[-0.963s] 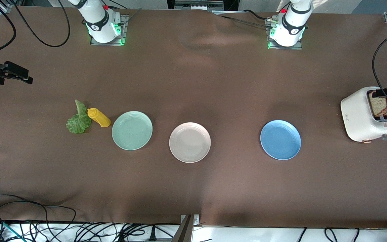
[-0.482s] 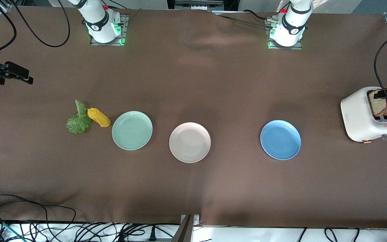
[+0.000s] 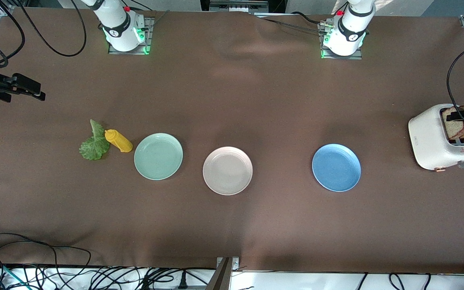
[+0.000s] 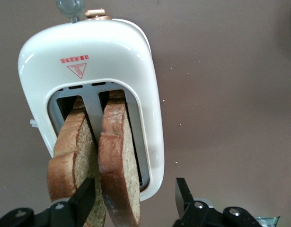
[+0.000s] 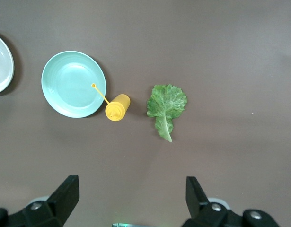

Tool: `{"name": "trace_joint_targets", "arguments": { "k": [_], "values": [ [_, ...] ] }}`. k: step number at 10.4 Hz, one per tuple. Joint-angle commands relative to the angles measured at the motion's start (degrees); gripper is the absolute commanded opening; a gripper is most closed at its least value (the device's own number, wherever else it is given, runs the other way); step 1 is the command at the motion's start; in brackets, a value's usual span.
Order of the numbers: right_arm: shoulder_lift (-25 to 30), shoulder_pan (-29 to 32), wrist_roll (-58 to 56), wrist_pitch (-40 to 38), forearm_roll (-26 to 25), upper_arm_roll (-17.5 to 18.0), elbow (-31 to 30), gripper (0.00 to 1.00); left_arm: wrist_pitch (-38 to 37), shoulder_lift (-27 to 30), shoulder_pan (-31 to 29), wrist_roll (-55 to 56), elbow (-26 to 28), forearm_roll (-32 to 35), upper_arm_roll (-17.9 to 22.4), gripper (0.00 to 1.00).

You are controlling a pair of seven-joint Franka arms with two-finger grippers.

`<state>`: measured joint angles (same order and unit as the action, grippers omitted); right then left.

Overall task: Make sandwich on beige plate with both arms
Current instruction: 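Lower the left gripper and grasp one bread slice in the toaster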

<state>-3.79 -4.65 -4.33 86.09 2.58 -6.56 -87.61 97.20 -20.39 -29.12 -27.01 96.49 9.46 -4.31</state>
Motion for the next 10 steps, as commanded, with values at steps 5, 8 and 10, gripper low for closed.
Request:
{"name": "trace_joint_targets", "arguments": {
  "k": [5, 8, 10],
  "values": [
    [0.3, 0.2, 0.3, -0.4, -0.6, -0.4, 0.0, 1.00, 0.4, -1.8, -1.9, -4.5, -2.2, 1.7, -0.7, 0.00],
    [0.3, 0.0, 0.3, -0.3, -0.6, -0.3, 0.0, 1.00, -0.2, -1.7, -1.7, -5.8, -3.0, 1.6, -0.8, 0.00],
    [0.3, 0.0, 0.3, 0.0, -0.6, -0.3, 0.0, 1.00, -3.1, -1.2, -1.3, -6.3, -4.9, 1.3, -1.1, 0.00]
  ]
}}
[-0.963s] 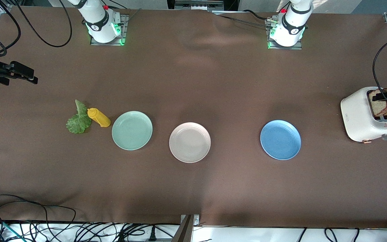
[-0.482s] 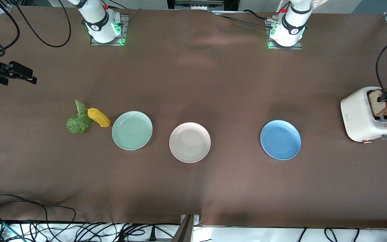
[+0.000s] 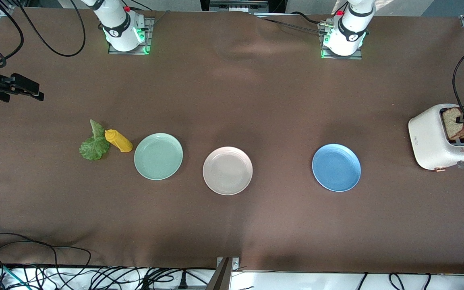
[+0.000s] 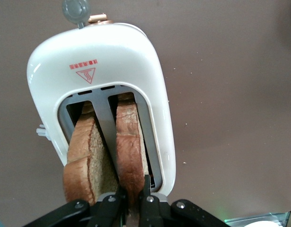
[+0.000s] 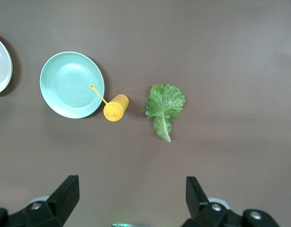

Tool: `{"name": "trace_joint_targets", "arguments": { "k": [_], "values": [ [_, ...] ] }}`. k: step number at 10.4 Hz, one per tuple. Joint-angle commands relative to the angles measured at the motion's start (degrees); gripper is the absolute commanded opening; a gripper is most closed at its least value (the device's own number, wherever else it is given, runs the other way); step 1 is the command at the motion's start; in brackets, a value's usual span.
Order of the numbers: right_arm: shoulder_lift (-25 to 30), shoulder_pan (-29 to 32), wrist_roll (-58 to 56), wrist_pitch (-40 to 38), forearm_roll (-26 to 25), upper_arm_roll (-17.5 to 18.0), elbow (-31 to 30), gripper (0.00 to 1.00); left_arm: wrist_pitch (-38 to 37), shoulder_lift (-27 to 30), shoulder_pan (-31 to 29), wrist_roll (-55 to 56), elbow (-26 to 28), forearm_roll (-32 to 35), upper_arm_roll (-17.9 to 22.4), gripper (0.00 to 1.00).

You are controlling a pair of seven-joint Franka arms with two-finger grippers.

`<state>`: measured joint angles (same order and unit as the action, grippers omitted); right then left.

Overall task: Make sandwich on beige plate with both arms
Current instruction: 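Lower the left gripper and grasp one bread slice in the toaster, then lift the bread slice out of the toaster with the left gripper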

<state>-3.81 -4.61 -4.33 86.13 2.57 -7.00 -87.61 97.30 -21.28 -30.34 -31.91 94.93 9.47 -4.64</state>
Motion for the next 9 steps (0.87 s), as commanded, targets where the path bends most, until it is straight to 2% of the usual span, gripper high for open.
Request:
{"name": "trace_joint_targets", "arguments": {
  "k": [1, 3, 5, 7, 9],
  "values": [
    [0.2, 0.2, 0.3, 0.1, -0.5, 0.1, 0.0, 1.00, -6.6, -0.3, 0.1, -1.4, -5.6, 1.2, -0.9, 0.00],
    [0.2, 0.3, 0.3, 0.1, -0.5, 0.1, 0.0, 1.00, -13.0, -0.3, 1.2, -1.5, -10.2, 1.0, -1.2, 0.00],
    [0.1, 0.4, 0.3, 0.1, -0.5, 0.1, 0.0, 1.00, -19.8, -0.3, 1.2, -1.4, -15.5, 0.4, -3.6, 0.00],
    [-0.1, 0.3, 0.4, 0.1, -0.6, 0.1, 0.0, 1.00, -22.2, -0.3, 1.2, -1.0, -17.8, -5.6, -4.7, 0.00],
    [0.0, 0.4, 0.4, 0.0, -0.5, 0.0, -0.1, 1.00, -22.2, -0.3, 2.0, 3.8, -17.8, -13.7, -4.8, 0.00]
  ]
}}
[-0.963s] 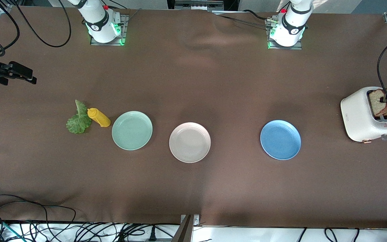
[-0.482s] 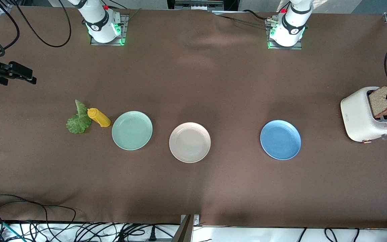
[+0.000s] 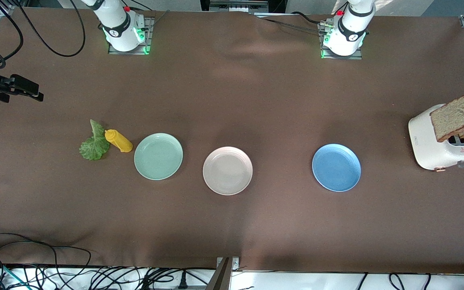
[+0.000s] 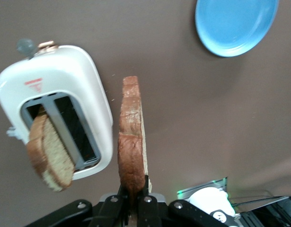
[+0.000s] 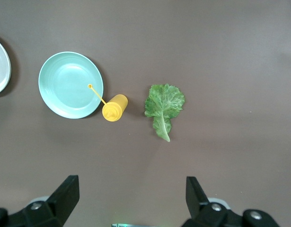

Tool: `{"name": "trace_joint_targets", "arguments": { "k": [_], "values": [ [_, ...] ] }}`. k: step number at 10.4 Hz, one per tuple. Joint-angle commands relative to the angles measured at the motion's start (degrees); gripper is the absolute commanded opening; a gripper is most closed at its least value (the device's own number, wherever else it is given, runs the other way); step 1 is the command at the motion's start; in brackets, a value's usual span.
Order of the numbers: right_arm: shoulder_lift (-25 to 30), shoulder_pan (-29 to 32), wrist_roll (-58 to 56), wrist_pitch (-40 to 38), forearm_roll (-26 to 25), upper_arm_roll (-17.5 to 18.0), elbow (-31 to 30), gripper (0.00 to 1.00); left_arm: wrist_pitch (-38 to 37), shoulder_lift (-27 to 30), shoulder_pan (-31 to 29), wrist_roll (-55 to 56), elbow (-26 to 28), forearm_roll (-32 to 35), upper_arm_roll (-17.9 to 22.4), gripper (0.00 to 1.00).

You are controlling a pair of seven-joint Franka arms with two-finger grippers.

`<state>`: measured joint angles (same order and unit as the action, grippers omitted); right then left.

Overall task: Make sandwich on beige plate with both arms
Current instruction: 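Lift the bread slice out of the toaster with the left gripper, then carry the bread slice over the beige plate with the left gripper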

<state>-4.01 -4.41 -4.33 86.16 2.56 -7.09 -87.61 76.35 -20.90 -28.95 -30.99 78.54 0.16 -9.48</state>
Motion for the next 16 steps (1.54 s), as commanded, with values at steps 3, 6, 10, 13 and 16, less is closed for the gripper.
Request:
{"name": "trace_joint_targets", "arguments": {
  "k": [3, 6, 10, 13, 16],
  "values": [
    [-1.2, 0.3, 0.4, 1.9, -0.4, 0.1, -0.1, 1.00, -0.5, -2.4, 5.6, 16.0, -0.5, -18.7, 0.2, 0.00],
    [-2.2, 0.2, 0.4, 5.0, 0.1, 0.1, -0.2, 1.00, 4.0, -4.2, 12.3, 24.4, -0.1, -26.3, 0.2, 0.00],
    [-4.0, -0.3, 0.4, 7.0, -0.1, 0.1, -0.3, 1.00, 14.3, -8.3, 22.0, 32.4, 0.0, -35.8, 0.2, 0.00],
    [-3.9, 0.1, 0.4, 6.6, 0.0, 0.1, -0.3, 1.00, 26.6, -11.8, 29.6, 32.8, 2.0, -41.3, 0.2, 0.00],
    [-4.1, 0.3, 0.4, 8.4, 0.1, 0.1, -0.1, 1.00, 36.5, -15.7, 35.5, 32.7, 2.1, -47.3, 0.3, 0.00]
  ]
}}
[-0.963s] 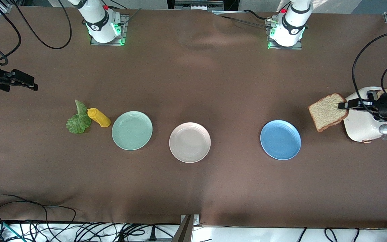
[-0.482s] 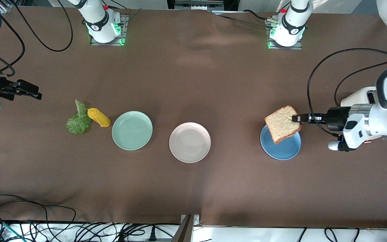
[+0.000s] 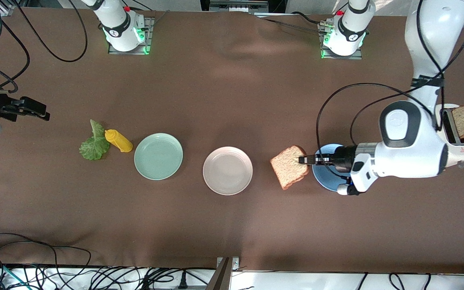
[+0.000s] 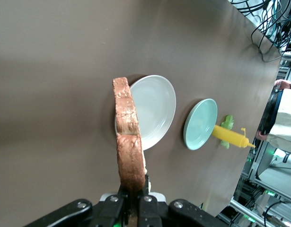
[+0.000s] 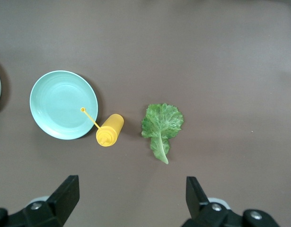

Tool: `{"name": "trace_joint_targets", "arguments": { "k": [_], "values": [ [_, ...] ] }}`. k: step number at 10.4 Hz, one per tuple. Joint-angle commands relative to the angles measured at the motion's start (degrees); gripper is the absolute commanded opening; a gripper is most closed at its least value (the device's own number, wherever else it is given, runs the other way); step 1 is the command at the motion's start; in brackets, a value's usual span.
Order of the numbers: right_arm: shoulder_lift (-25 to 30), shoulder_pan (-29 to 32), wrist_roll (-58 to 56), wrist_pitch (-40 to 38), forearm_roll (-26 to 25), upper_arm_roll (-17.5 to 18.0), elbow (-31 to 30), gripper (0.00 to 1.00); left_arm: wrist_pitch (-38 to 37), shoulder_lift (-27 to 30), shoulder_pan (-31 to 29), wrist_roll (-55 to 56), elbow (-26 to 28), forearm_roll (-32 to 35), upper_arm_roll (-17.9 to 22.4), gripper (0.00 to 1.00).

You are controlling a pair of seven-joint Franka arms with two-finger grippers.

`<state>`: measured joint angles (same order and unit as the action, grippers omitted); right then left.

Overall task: Make sandwich on beige plate with both arms
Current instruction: 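Carry the bread slice over the beige plate with the left gripper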

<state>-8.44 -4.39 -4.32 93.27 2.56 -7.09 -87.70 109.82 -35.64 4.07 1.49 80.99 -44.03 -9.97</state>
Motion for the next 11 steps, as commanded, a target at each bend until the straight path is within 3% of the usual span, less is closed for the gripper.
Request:
{"name": "trace_joint_targets", "arguments": {
  "k": [1, 5, 8, 11],
  "values": [
    [0.3, 0.3, 0.4, 1.8, 0.1, 0.0, -0.1, 1.00, 6.3, -1.9, 4.3, 0.4, -0.3, -4.2, 0.7, 0.00],
    [0.3, 0.1, 0.4, 1.6, 0.0, 0.1, -0.3, 1.00, 16.5, -6.3, 11.3, 0.3, -0.7, -13.4, 0.7, 0.00],
    [0.3, 0.1, 0.4, 1.6, -0.1, 0.1, -0.3, 1.00, 26.1, -8.9, 16.6, 0.1, -0.5, -14.2, 0.7, 0.00],
    [0.3, 0.1, 0.4, 1.6, -0.1, 0.1, -0.3, 1.00, 26.6, -11.6, 18.6, -1.3, -1.2, -19.6, 0.7, 0.00]
  ]
}}
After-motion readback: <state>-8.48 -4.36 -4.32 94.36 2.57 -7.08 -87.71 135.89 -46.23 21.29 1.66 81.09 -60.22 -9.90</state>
